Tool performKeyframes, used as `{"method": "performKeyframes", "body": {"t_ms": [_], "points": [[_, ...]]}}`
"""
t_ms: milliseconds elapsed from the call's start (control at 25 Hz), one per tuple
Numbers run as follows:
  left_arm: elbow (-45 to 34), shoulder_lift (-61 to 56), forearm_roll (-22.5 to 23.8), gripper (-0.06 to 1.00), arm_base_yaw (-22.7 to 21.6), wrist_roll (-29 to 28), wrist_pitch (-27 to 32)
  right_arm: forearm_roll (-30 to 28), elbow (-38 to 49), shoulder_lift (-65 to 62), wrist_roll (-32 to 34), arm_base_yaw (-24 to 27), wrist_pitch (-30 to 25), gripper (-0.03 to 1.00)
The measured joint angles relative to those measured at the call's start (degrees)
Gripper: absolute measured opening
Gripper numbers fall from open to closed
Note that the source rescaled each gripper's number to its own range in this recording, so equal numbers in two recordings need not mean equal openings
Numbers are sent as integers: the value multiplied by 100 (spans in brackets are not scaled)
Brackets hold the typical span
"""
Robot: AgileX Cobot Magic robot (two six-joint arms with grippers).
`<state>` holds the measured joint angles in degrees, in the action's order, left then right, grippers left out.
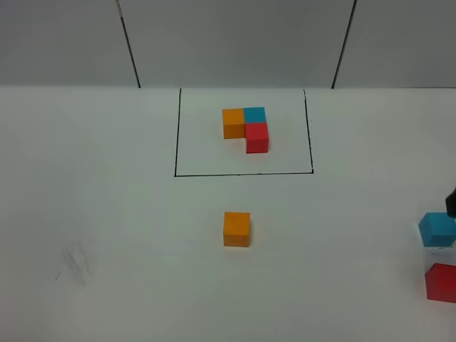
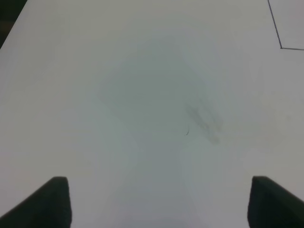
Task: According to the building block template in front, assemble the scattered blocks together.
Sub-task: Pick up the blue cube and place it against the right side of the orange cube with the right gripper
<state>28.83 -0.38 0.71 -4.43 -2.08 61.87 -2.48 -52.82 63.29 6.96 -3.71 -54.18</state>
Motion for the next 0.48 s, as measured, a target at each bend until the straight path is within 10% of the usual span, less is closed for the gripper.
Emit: {"method": "performKeyframes", "body": {"t_ms": [480], "points": [[0, 0, 0, 66, 0, 0, 0, 450, -580, 1735, -593, 886, -245, 86]]}}
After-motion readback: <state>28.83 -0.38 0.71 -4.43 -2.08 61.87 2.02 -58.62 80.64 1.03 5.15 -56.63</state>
